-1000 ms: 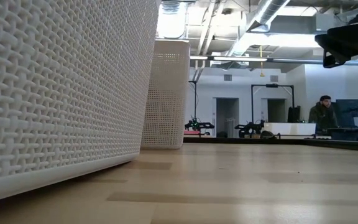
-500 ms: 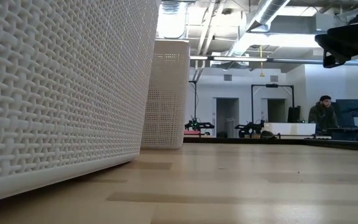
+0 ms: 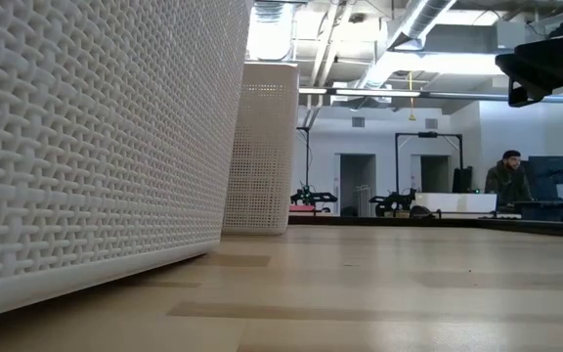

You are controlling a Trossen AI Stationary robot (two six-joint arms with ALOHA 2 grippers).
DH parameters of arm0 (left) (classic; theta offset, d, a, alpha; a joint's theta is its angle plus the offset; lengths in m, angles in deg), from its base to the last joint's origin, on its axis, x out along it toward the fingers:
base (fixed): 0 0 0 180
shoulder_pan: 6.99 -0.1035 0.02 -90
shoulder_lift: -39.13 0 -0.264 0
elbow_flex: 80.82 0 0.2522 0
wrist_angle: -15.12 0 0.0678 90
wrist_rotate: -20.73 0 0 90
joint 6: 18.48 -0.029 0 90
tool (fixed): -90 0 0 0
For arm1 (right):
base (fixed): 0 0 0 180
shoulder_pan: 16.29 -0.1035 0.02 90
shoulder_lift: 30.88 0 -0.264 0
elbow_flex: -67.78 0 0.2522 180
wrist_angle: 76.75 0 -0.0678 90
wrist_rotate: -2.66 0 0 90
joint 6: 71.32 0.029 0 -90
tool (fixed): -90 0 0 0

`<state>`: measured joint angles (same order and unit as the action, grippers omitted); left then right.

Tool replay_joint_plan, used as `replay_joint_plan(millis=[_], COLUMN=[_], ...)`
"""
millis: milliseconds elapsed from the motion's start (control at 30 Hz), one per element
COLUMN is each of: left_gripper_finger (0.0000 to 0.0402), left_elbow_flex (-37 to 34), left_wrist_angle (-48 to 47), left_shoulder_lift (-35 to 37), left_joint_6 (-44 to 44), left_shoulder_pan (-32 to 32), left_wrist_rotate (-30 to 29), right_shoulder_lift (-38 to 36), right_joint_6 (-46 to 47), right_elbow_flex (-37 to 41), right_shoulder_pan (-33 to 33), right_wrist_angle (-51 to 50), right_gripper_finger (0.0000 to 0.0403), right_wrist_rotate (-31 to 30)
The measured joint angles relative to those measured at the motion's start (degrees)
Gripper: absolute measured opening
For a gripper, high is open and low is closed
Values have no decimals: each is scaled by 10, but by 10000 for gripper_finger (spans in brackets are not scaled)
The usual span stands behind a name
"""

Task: Sort clothes
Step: Return to Home Position

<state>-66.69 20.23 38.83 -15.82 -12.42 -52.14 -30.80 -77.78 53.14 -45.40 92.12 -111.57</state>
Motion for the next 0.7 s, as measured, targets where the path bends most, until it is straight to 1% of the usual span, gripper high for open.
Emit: replay_joint_plan(millis=[100, 167, 300, 367, 600, 700], left_gripper_finger=[203, 203, 203, 203, 203, 203], left_elbow_flex=[0, 0, 0, 0, 0, 0], left_wrist_angle=[2, 2, 2, 3, 4, -1], left_shoulder_lift=[0, 0, 0, 0, 0, 0], left_joint_6=[26, 28, -23, -33, 37, 12], left_shoulder_pan=[0, 0, 0, 0, 0, 0], left_wrist_rotate=[2, 2, 0, 0, 2, 2], right_shoulder_lift=[0, 0, 0, 0, 0, 0], right_joint_6=[0, 0, 0, 0, 0, 0], right_elbow_flex=[0, 0, 0, 0, 0, 0], right_shoulder_pan=[0, 0, 0, 0, 0, 0], right_wrist_angle=[0, 0, 0, 0, 0, 0], right_gripper_finger=[123, 123, 123, 123, 123, 123], right_wrist_rotate=[0, 0, 0, 0, 0, 0])
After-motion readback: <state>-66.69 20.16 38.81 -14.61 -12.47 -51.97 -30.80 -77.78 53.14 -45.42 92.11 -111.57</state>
